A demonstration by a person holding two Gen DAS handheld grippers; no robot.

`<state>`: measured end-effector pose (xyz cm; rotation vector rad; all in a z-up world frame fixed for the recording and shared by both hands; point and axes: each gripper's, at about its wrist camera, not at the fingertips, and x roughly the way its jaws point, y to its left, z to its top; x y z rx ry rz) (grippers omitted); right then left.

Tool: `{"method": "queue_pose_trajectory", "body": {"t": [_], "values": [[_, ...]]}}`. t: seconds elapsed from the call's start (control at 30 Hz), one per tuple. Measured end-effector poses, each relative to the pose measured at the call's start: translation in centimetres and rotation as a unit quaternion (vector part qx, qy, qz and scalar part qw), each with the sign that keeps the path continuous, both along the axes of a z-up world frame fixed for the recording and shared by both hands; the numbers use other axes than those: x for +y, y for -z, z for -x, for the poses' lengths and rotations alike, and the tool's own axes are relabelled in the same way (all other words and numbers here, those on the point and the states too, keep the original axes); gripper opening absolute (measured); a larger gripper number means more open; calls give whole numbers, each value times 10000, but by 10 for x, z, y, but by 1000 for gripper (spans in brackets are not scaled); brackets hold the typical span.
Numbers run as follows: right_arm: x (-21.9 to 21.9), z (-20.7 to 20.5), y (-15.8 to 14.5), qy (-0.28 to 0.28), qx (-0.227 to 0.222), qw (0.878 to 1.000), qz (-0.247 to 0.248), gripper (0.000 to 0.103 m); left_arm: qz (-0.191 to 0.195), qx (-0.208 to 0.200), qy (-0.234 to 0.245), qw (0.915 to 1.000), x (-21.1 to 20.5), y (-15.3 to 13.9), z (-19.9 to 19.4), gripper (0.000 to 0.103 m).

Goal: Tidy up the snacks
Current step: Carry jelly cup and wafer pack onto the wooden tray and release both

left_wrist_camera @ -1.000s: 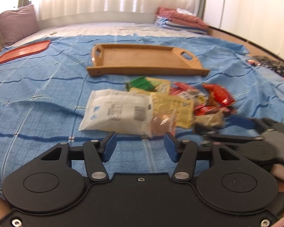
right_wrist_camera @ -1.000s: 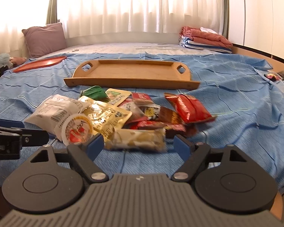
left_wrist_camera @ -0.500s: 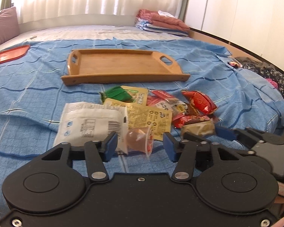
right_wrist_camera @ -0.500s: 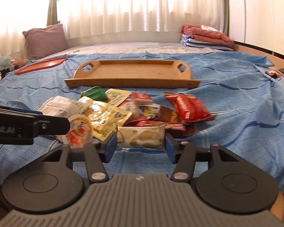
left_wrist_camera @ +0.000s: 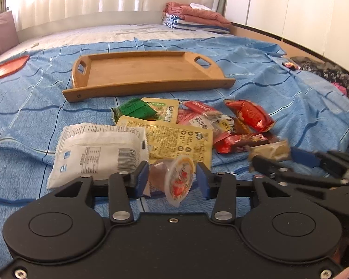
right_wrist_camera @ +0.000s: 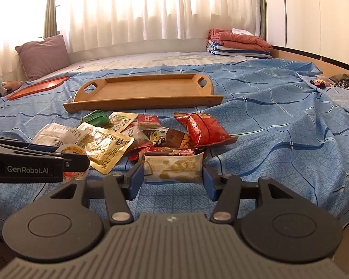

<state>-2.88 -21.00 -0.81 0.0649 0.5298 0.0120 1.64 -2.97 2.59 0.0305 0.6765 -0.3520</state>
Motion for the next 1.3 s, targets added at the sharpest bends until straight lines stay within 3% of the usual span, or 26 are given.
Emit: {"method": "queue_pose_trajectory", "body": {"t": [0.1, 0.23, 0.43, 0.53, 0.83, 1.0, 1.13, 1.3], "values": [[2, 0, 1, -19, 11, 10000, -9, 58, 64, -62, 218, 9997, -1, -4, 6, 36], [4, -1, 3, -44, 36, 10000, -28, 58, -153, -76, 154, 9997, -4, 3, 4, 36], [6, 0, 2, -64, 42, 10000, -18, 58, 467, 366, -32, 9982, 5, 15, -12, 38], [6, 0, 2, -76, 46, 10000, -14, 58, 451, 367, -90, 9983, 4, 14, -12, 35], [-2, -6, -18, -89, -174, 9997, -145, 58, 410, -68, -103, 9991, 7, -28, -9, 34], [-25, -39, -41, -149, -228, 9977, -620, 58, 331, -321, -217, 9987, 15, -61, -38, 35], [-44, -82, -61, -196, -183, 9958, -871, 58, 490, -473, -397, 9969, 25, -84, -75, 34], [-54, -146, -78, -445, 103, 9960, -763, 58, 676, -207, -662, 9953, 34, -96, -139, 34]]}}
